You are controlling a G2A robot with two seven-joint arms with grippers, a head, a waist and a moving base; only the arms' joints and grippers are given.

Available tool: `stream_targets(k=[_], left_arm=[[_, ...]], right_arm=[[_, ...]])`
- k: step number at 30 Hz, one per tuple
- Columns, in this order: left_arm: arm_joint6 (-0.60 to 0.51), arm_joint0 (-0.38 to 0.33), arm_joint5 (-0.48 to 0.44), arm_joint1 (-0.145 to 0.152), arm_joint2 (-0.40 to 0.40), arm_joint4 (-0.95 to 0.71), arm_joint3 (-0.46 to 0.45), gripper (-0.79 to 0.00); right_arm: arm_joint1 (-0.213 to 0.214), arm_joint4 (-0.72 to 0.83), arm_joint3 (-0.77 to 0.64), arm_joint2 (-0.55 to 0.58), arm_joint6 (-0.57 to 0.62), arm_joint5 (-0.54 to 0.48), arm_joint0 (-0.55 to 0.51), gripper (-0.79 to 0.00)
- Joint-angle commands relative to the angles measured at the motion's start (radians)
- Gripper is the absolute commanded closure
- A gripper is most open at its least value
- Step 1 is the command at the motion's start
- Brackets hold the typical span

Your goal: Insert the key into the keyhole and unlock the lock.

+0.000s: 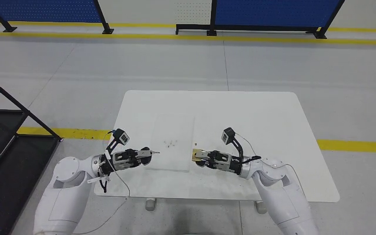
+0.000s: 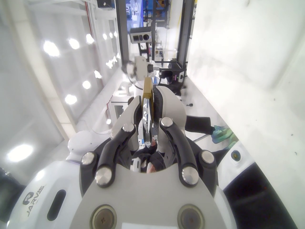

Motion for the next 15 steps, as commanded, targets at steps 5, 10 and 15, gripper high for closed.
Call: stream_targets(k=[5, 10, 15], left_arm=[[0.032, 0.013, -0.068, -0.003, 0.05, 0.026, -0.011, 0.0], [0.066, 0.013, -0.16, -0.006, 0.092, 0.053, -0.024, 0.0], [0.102, 0.0, -0.219, -0.01, 0.131, 0.059, -0.013, 0.0]], right_arm=[[0.0, 0.0, 0.0, 0.0, 0.0, 0.0, 0.0, 0.0], [0.0, 0.0, 0.0, 0.0, 0.0, 0.0, 0.0, 0.0], [0.0, 0.0, 0.0, 0.0, 0.0, 0.0, 0.0, 0.0]])
